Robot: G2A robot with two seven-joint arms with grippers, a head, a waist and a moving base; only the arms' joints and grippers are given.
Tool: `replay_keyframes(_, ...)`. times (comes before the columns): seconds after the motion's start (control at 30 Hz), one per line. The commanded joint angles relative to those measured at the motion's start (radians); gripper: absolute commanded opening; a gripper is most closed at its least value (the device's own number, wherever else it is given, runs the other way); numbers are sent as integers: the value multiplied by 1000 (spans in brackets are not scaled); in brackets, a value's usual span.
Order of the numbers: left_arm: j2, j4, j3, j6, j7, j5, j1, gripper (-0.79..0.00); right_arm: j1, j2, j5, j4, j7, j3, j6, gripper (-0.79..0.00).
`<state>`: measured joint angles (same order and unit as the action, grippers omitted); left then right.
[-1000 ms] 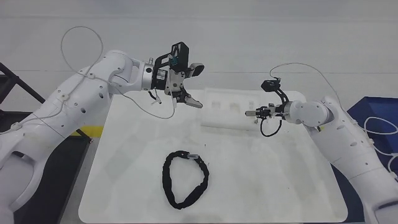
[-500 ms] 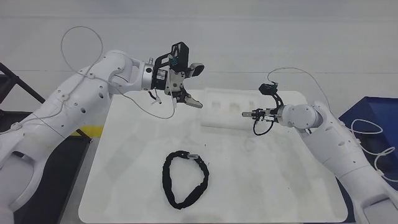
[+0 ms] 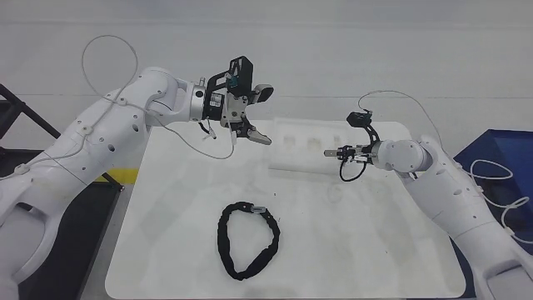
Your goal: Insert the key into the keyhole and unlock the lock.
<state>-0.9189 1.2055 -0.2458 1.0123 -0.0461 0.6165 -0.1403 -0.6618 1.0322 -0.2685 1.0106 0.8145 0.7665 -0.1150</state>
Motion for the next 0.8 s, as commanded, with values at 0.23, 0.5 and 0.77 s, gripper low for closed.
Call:
replay_keyframes(0.23,0,0,0,0,0,0,0,0,20,11,-115,75,76,-25,144,0)
replay_keyframes(0.5,0,0,0,0,0,0,0,0,48,45,-111,29,114,-59,201,0)
replay_keyframes(0.77,0,0,0,0,0,0,0,0,94,83,-163,-25,159,-110,236,-348)
